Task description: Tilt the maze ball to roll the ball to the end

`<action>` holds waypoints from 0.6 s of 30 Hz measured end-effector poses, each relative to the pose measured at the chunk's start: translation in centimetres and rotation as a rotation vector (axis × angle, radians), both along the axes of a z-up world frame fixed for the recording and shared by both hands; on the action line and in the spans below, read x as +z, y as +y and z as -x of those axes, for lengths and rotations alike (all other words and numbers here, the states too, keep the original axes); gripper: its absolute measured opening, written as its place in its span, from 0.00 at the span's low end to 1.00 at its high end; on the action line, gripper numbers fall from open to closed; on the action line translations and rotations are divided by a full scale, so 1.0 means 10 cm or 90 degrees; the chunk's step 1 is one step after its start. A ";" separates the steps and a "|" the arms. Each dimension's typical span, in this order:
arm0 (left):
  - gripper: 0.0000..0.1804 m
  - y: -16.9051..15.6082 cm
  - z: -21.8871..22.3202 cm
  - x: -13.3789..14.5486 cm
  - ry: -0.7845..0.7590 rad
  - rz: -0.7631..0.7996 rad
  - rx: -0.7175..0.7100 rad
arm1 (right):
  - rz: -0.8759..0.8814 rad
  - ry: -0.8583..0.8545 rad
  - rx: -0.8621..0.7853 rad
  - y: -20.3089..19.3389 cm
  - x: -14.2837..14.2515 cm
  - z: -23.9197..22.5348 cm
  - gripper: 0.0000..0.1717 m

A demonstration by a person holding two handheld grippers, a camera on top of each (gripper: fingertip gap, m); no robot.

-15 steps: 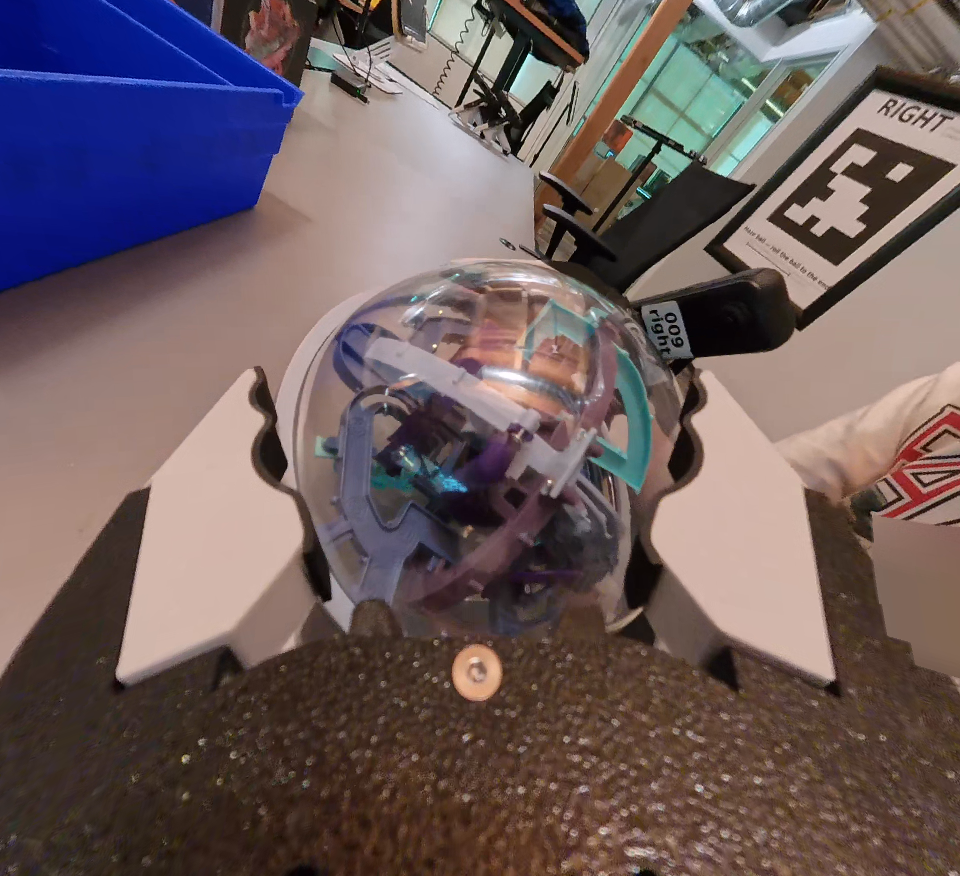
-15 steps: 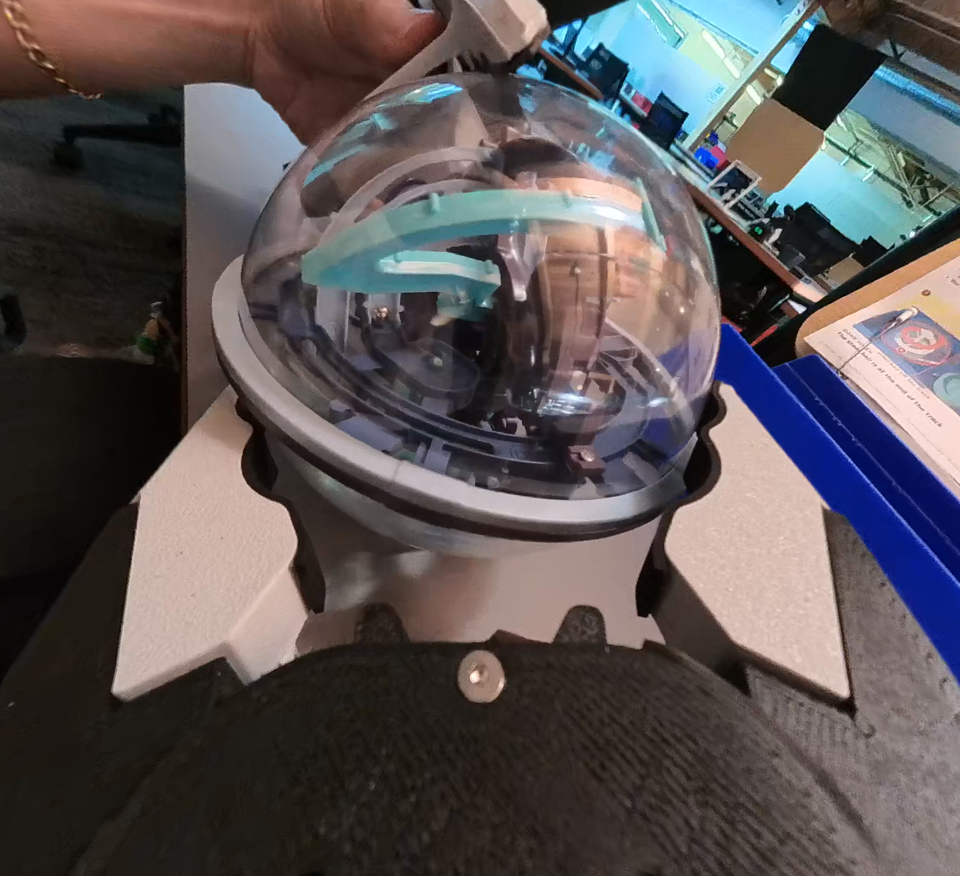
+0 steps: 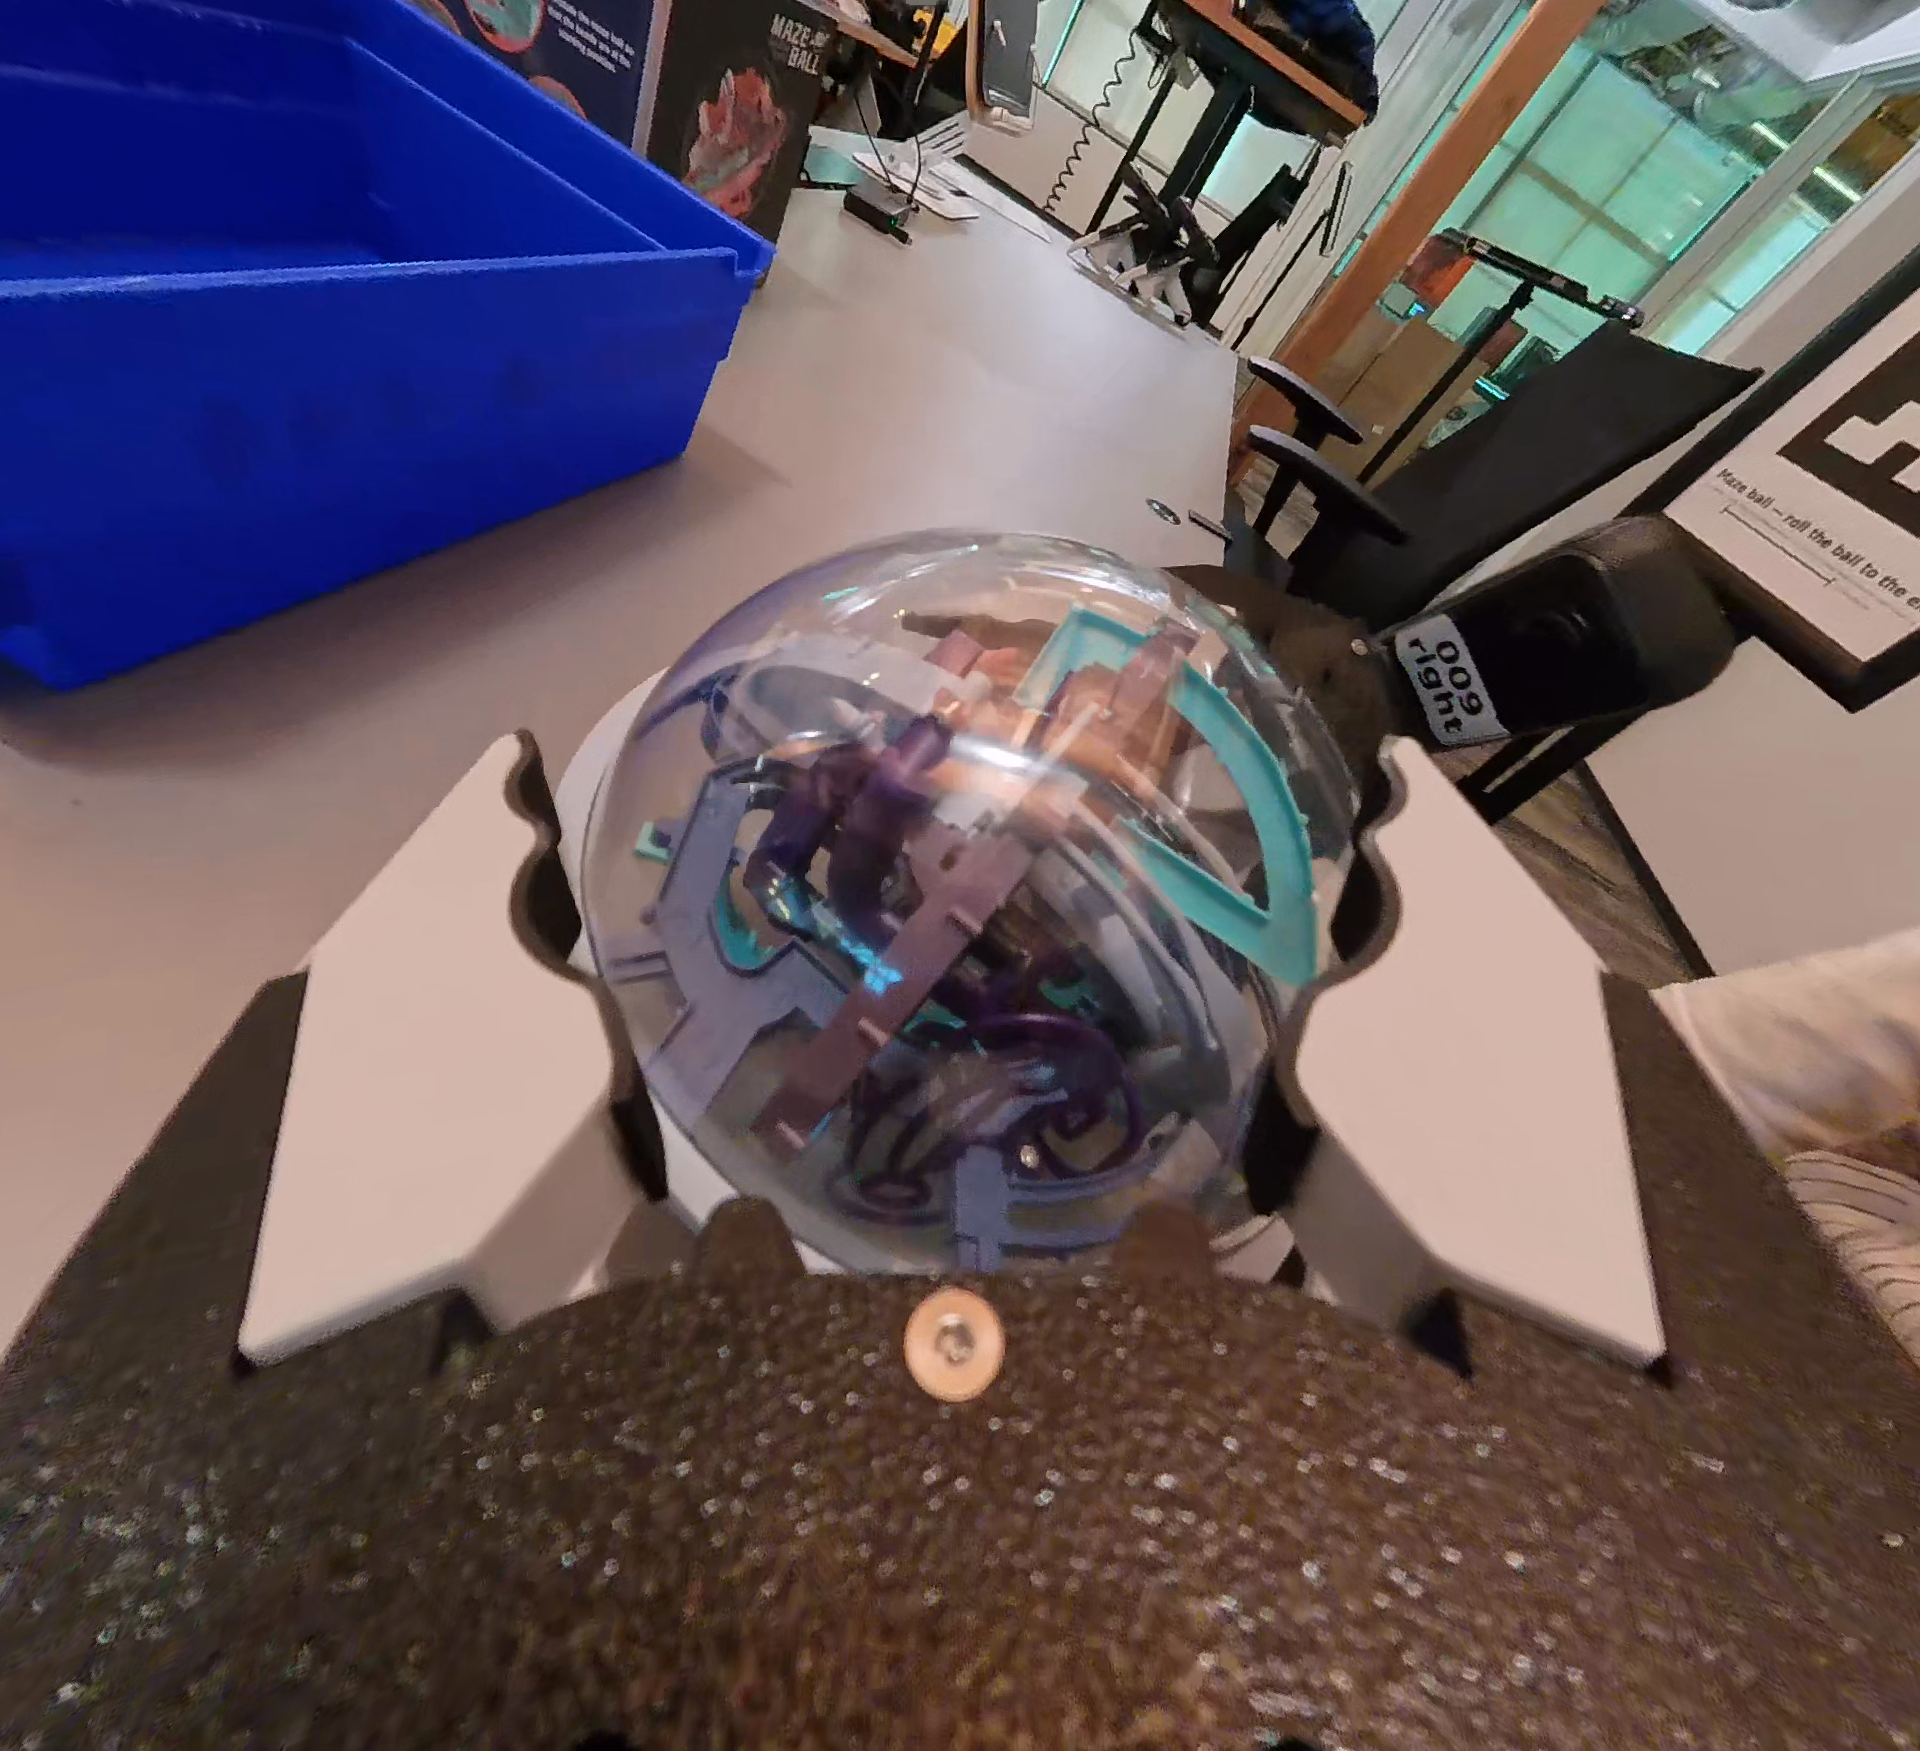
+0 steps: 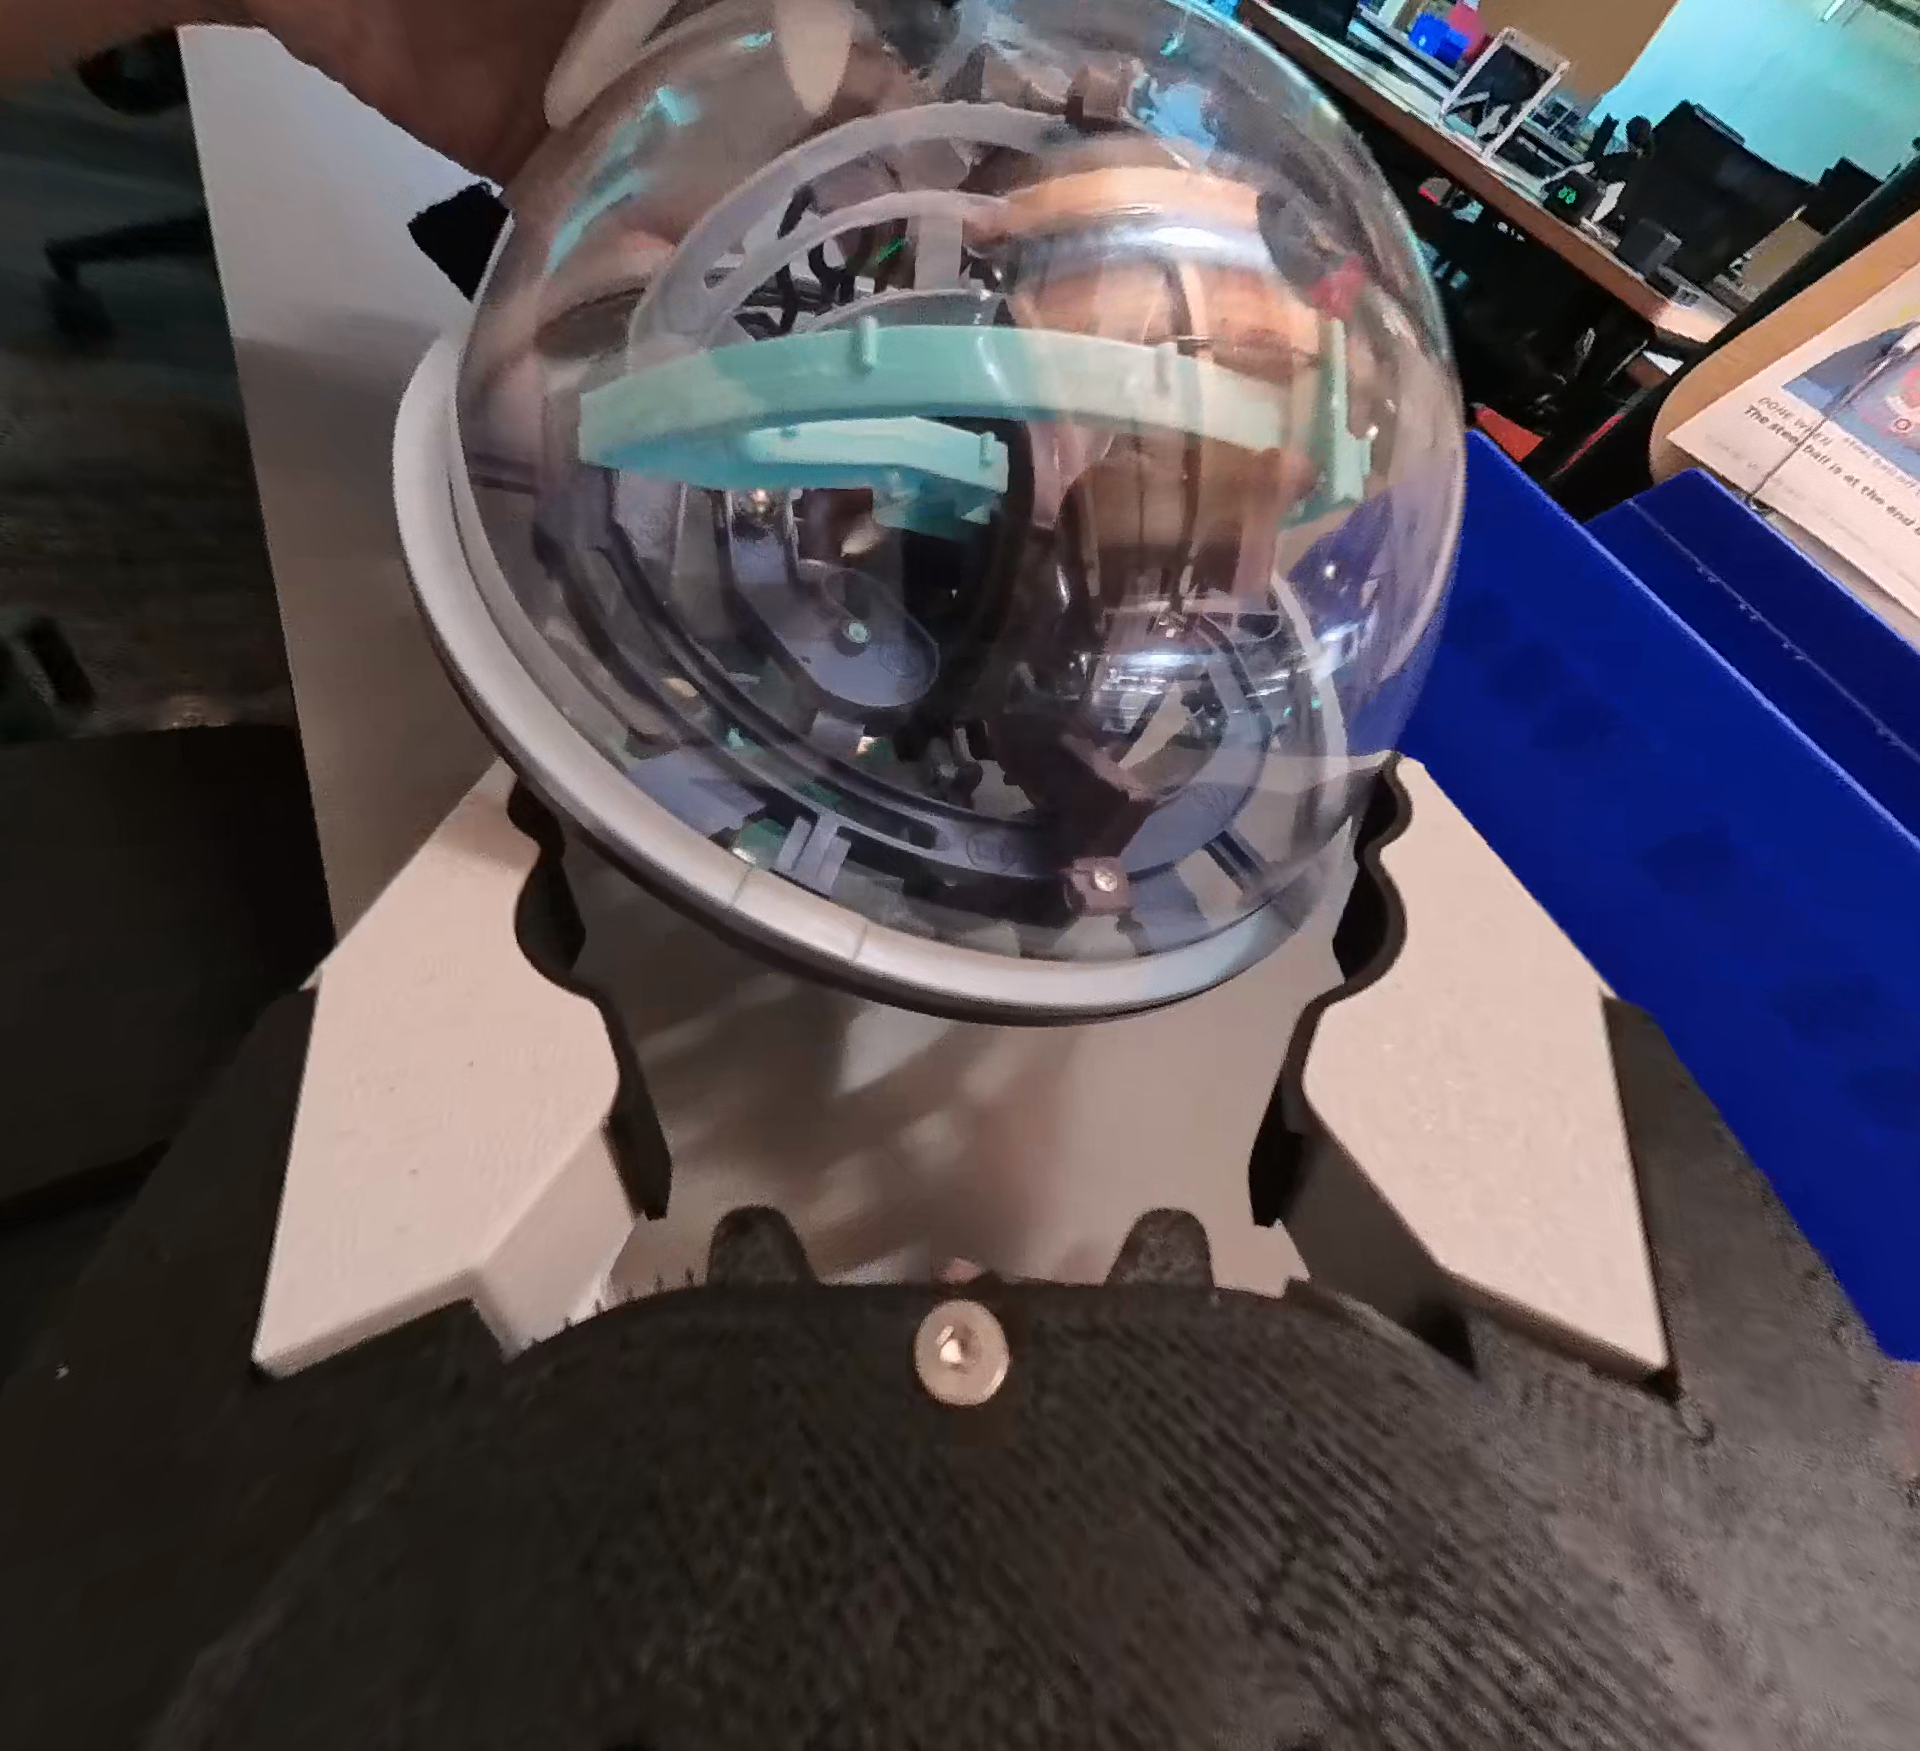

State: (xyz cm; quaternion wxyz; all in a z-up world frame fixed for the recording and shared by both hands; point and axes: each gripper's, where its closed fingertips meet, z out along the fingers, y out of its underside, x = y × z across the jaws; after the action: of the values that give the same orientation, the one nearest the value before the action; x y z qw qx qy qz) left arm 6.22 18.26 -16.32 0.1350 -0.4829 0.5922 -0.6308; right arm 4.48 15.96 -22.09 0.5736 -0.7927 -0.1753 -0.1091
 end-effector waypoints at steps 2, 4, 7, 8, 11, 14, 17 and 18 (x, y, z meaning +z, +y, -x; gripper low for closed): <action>0.79 0.01 0.00 0.01 -0.002 0.003 0.003 | -0.002 0.005 -0.001 0.00 0.00 0.00 0.85; 0.76 0.05 -0.01 0.04 -0.009 0.002 0.016 | 0.001 0.012 -0.009 -0.01 -0.01 -0.03 0.84; 0.71 0.08 -0.01 0.08 -0.020 -0.010 0.031 | 0.023 0.009 -0.020 -0.04 -0.06 -0.07 0.82; 0.71 0.08 -0.01 0.08 -0.021 -0.017 0.031 | 0.035 0.006 -0.022 -0.05 -0.10 -0.08 0.81; 0.74 0.03 -0.01 0.05 -0.011 -0.023 0.026 | 0.053 -0.022 -0.034 -0.04 -0.16 -0.11 0.80; 0.76 0.02 -0.02 0.03 -0.003 -0.008 0.023 | 0.053 -0.024 -0.034 -0.04 -0.16 -0.12 0.81; 0.76 0.06 -0.03 0.03 0.005 0.014 0.028 | 0.044 -0.019 -0.034 -0.02 -0.15 -0.12 0.81; 0.75 0.07 -0.03 0.03 0.007 0.022 0.031 | 0.041 -0.019 -0.035 -0.01 -0.14 -0.12 0.81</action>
State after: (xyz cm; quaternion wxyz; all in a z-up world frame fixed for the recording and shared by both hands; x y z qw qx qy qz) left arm 6.50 18.98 -16.06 0.1385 -0.5028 0.5698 -0.6351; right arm 5.65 15.82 -23.51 0.5417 -0.8137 -0.1654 -0.1310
